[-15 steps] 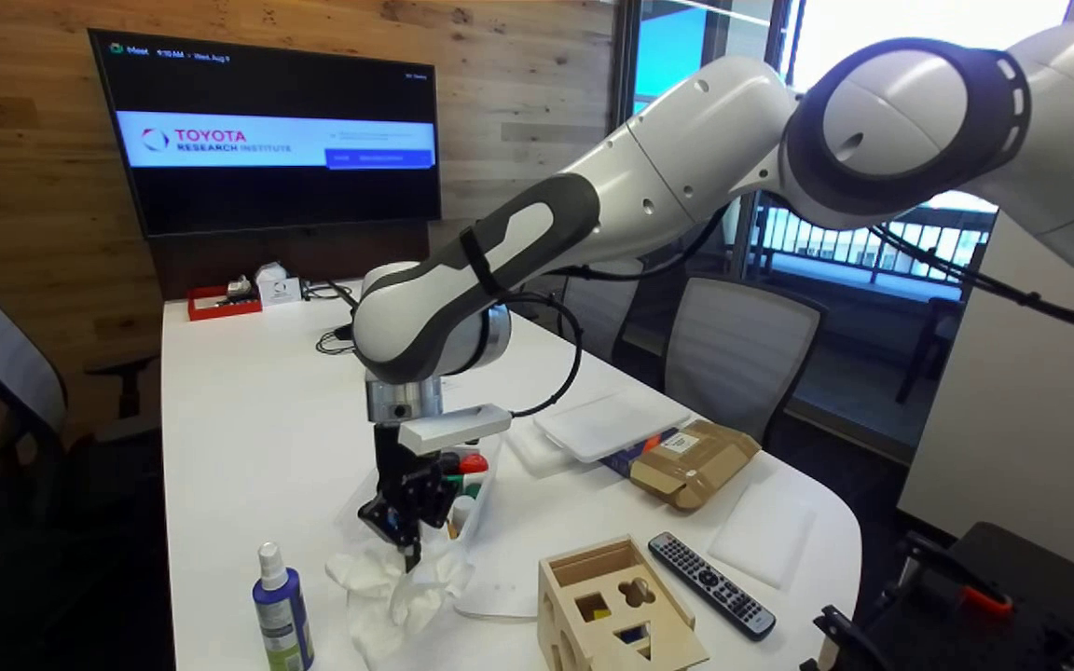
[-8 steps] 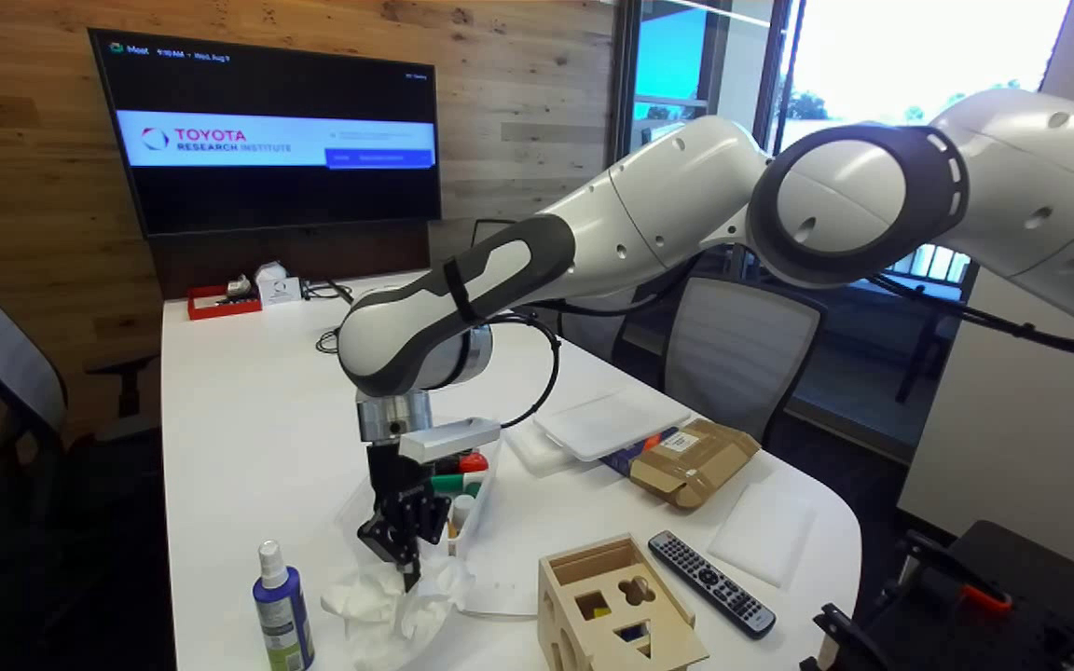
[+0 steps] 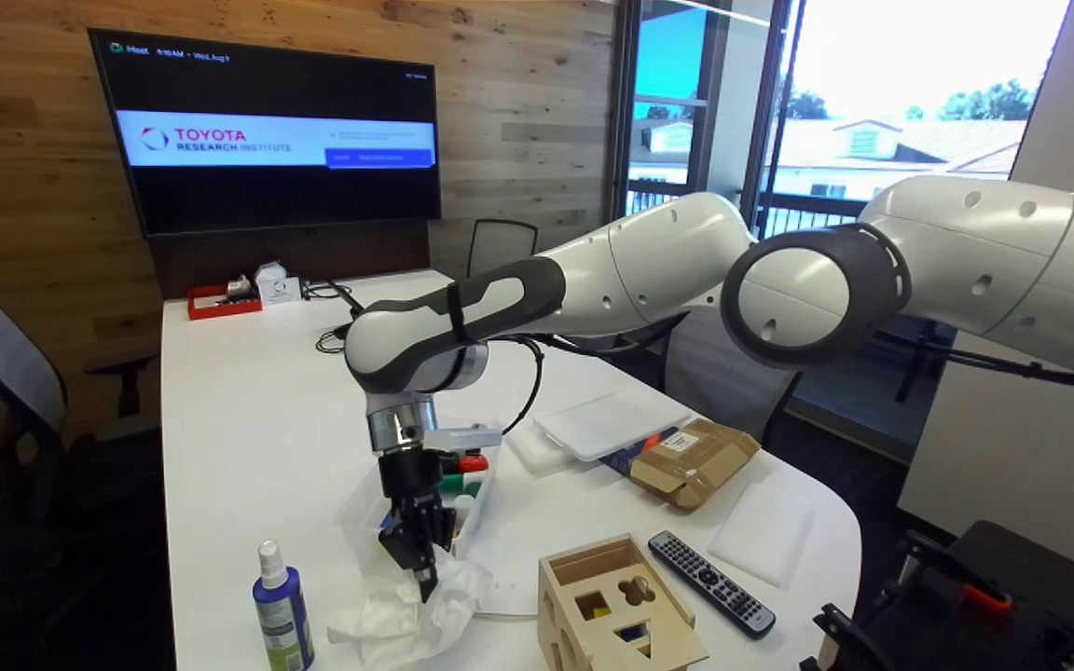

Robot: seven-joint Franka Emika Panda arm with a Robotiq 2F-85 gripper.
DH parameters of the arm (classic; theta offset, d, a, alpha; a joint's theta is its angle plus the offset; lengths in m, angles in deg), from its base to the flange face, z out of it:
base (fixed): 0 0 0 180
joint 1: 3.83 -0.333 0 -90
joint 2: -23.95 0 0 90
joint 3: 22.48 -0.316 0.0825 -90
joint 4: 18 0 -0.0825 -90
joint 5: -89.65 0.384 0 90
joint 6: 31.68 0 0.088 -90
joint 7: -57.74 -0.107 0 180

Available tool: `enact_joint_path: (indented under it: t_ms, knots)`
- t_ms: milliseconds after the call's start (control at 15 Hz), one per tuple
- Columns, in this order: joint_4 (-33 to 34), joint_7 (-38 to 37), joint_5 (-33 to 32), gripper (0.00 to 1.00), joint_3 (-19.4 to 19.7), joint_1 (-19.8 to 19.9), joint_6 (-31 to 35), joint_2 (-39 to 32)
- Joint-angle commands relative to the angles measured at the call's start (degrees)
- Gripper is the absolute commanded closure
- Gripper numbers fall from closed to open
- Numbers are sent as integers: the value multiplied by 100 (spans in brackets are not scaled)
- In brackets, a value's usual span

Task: Wipe the table with the paper towel

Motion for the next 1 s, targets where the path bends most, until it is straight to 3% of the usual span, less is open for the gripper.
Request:
enact_joint_path:
  t_ms: [0,467,533,933]
  knots:
    - [745,386,193,99,-59,-56,-563,-423]
    - [1524,497,132,99,77,-347,-703,-937]
    - [1103,565,195,99,158,-331,-501,-695]
    - [1100,896,7,99,383,-527,-354,-726]
